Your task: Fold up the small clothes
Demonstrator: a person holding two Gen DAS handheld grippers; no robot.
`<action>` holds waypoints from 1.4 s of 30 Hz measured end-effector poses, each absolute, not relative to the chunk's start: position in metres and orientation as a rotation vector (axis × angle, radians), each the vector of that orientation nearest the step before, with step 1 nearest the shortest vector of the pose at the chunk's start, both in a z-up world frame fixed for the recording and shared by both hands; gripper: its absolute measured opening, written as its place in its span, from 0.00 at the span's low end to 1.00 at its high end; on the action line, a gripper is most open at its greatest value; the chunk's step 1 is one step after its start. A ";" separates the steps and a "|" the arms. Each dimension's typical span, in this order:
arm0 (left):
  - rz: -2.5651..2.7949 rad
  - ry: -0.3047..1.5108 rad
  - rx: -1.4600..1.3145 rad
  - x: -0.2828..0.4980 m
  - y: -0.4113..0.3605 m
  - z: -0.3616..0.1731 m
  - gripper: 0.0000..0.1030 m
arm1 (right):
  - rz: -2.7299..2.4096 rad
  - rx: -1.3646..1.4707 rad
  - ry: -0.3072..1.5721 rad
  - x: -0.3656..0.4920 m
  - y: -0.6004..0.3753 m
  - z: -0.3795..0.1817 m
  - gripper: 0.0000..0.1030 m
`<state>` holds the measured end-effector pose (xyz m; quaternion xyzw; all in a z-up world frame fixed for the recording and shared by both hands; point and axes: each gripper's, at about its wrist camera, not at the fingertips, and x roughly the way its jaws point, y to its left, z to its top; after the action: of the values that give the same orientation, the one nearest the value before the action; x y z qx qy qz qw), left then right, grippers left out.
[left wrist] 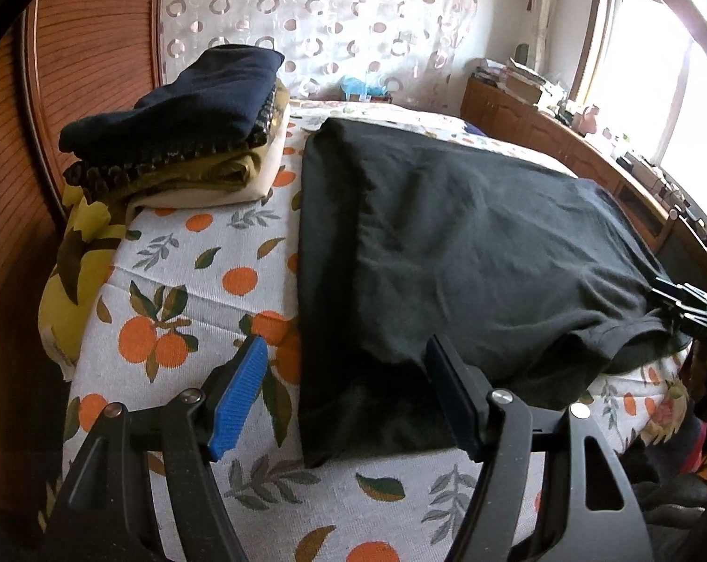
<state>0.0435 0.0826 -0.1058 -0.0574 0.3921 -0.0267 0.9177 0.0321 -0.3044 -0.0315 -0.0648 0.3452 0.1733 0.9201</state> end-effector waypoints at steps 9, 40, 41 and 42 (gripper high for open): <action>-0.079 0.804 -0.133 0.050 0.078 -0.108 0.67 | 0.350 -0.130 0.690 0.020 -0.300 -0.036 0.57; -0.328 0.589 -0.058 0.060 -0.003 -0.023 0.09 | 0.327 -0.134 0.691 0.015 -0.314 -0.022 0.58; -0.345 0.579 -0.049 0.063 -0.011 -0.018 0.09 | 0.323 -0.131 0.686 0.013 -0.317 -0.021 0.58; -0.365 0.570 -0.043 0.064 -0.017 -0.013 0.09 | 0.316 -0.125 0.679 0.012 -0.321 -0.019 0.58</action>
<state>0.0644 -0.0175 -0.0129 -0.0211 0.2798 -0.1790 0.9430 0.0116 -0.3214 -0.0190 -0.0612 0.3316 0.1541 0.9287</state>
